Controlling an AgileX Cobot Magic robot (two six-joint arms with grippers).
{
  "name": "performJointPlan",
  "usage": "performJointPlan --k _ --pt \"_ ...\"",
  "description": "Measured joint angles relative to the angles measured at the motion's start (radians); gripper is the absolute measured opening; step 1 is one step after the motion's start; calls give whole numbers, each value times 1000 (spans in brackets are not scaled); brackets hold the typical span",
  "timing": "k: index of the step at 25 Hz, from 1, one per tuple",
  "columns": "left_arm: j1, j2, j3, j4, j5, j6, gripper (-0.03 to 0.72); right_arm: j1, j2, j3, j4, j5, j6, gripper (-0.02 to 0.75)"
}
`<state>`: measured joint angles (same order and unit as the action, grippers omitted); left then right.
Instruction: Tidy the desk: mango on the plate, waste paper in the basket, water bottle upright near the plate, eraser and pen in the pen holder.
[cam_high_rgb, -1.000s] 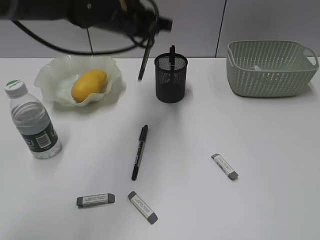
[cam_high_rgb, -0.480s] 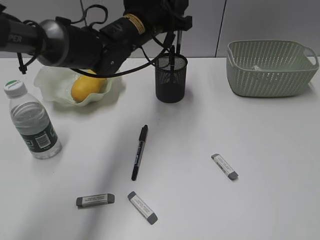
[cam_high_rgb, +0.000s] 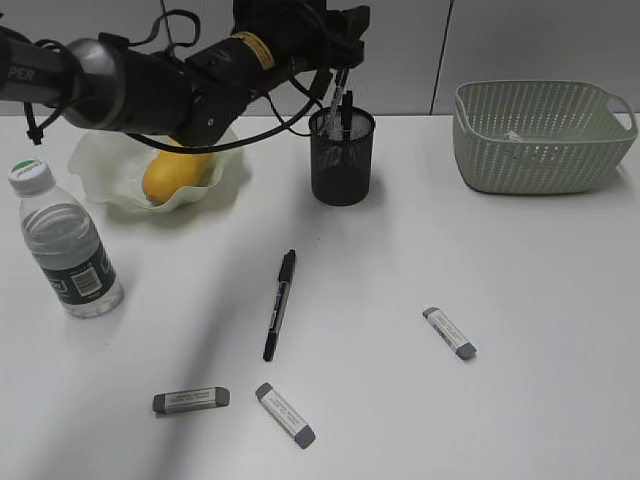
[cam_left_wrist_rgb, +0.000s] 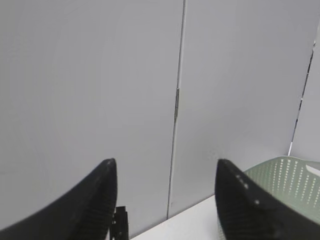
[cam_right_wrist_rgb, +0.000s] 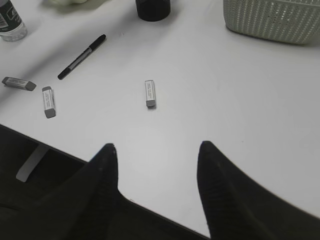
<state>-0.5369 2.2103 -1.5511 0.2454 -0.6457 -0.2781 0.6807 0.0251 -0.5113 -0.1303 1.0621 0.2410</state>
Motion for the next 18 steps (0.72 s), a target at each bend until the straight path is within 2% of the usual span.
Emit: performJointPlan --k 2,4,8,10,13,18 --pt "0 -38 0 -1 88 -18 491 0 0 0 -1 0 0 410" --pt "-6 -114 0 -22 319 -40 493 0 0 0 -1 0 0 410" --pt "-8 -327 7 35 876 -31 388 0 0 0 -1 0 0 410" --pt "-8 -452 67 50 1102 6 350 0 0 0 -2 0 0 410" --pt "-8 -678 289 26 1271 27 332 0 0 0 -2 0 0 410" --pt "-9 -1152 684 -109 1502 30 328 0 0 0 -2 -1 0 410"
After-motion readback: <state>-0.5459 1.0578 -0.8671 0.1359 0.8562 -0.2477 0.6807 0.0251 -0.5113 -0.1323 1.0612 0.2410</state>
